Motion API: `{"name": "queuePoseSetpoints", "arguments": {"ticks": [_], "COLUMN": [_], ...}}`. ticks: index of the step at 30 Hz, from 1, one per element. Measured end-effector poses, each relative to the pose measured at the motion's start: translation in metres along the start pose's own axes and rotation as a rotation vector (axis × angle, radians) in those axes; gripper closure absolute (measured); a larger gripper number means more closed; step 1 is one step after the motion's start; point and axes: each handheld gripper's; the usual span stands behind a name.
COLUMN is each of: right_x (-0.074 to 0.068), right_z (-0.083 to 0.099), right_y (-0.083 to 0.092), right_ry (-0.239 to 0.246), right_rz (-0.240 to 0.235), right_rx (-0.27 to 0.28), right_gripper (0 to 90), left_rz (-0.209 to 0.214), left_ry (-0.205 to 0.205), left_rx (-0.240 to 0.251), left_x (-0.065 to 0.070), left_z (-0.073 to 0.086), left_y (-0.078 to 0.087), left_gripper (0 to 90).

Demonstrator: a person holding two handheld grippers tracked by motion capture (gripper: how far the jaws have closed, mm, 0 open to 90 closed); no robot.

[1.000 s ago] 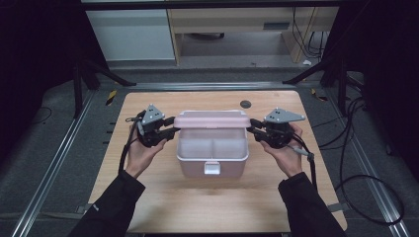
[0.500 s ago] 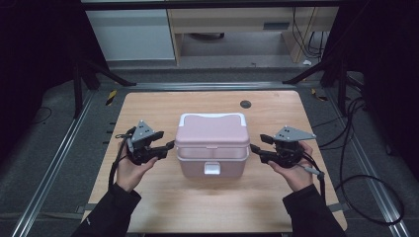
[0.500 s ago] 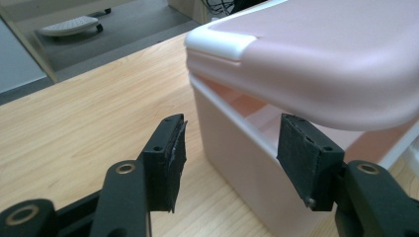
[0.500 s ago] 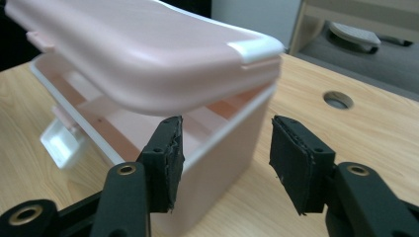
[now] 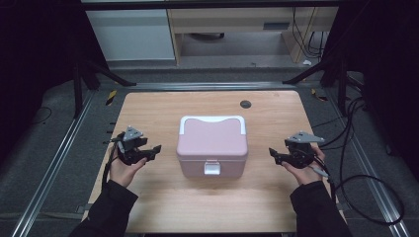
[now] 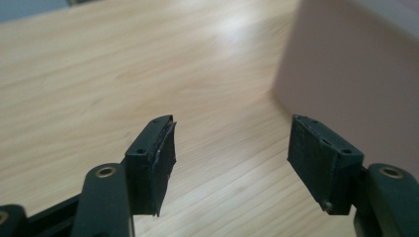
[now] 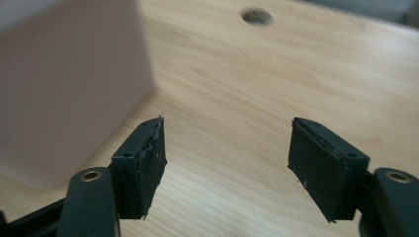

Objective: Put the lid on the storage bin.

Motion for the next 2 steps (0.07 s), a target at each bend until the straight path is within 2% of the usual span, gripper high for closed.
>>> {"name": "queuePoseSetpoints", "arguments": {"ticks": [2], "right_x": [0.0094], "right_z": [0.0101], "right_y": [-0.0044], "right_ry": [-0.005], "right_rz": [0.033], "right_rx": [-0.035], "right_gripper": [27.9], "left_rz": [-0.033], "left_ry": [-0.007], "left_rx": [-0.030], "left_x": [-0.0090], "left_z": [0.0085], "left_y": [-0.0050], "left_gripper": [33.4]}}
Point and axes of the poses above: each handheld gripper's, and its own axes: y roughly backward along the jaws, z roughly out of its underside, x roughly to its right, and after that the axes turned 11 degrees about x, right-handed
